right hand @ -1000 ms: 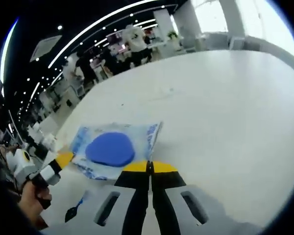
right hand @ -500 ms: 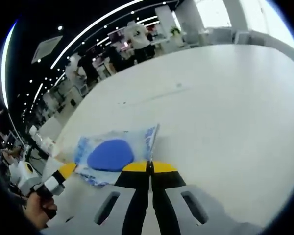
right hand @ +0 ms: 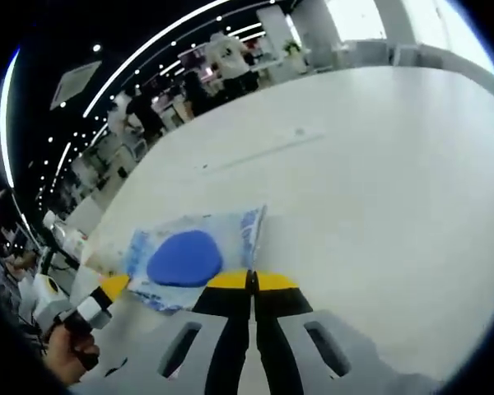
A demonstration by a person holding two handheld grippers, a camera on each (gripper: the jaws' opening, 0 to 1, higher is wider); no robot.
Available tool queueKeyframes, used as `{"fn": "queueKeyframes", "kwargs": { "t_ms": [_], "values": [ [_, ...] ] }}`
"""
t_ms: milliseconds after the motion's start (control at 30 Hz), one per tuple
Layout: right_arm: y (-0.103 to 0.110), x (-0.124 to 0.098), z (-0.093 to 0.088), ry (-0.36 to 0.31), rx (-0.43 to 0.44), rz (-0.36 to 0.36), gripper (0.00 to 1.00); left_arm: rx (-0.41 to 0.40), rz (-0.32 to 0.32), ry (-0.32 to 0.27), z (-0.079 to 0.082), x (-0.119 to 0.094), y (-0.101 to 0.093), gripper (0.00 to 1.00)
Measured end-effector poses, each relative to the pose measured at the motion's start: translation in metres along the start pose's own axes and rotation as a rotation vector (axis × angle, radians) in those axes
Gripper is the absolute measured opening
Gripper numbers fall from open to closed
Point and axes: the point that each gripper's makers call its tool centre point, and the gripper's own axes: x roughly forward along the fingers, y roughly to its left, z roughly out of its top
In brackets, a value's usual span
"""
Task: Arrange the tabletop items into an orderly group along one side of the table until the central work area is clear of visible clutter.
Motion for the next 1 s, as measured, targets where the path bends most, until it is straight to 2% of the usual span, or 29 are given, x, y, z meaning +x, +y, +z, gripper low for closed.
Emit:
{"fn": "queueKeyframes", "kwargs": {
  "t_ms": [333,467,567,700,733,800,900,967,1000],
  "values": [
    [-0.005,0.001,-0.01,0.017,0.026,-0.005,0.01,0.039,0.03,0.015,-0.006,0.002,0.006,0.0],
    [-0.005,0.003,-0.012,0.017,-0.012,-0.013,0.02,0.024,0.042,0.014,-0.007,0.002,0.008,0.01],
    [-0.007,0.003,-0.014,0.018,-0.008,-0.021,0.03,0.045,0.052,0.019,-0.009,0.002,0.011,0.03],
    [-0.01,0.006,-0.019,0.026,-0.048,-0.028,0.13,0.039,0.055,0.011,-0.008,0.002,0.011,0.04],
    [-0.006,0.006,-0.015,0.0,-0.071,0.001,0.16,0.031,0.057,0.011,-0.008,0.002,0.012,0.05],
    [-0.005,0.004,-0.017,0.01,-0.06,0.01,0.22,0.034,0.055,0.008,-0.007,0.002,0.012,0.05],
    [-0.002,0.001,-0.018,0.0,-0.037,0.023,0.26,0.036,0.054,0.007,-0.006,0.0,0.01,0.1],
    [-0.002,-0.003,-0.011,-0.055,-0.025,0.019,0.35,0.035,0.055,0.003,-0.005,-0.002,0.009,0.15],
    [-0.001,-0.004,-0.009,-0.07,-0.026,0.02,0.43,0.034,0.052,0.0,-0.004,-0.003,0.008,0.17]
  ]
}}
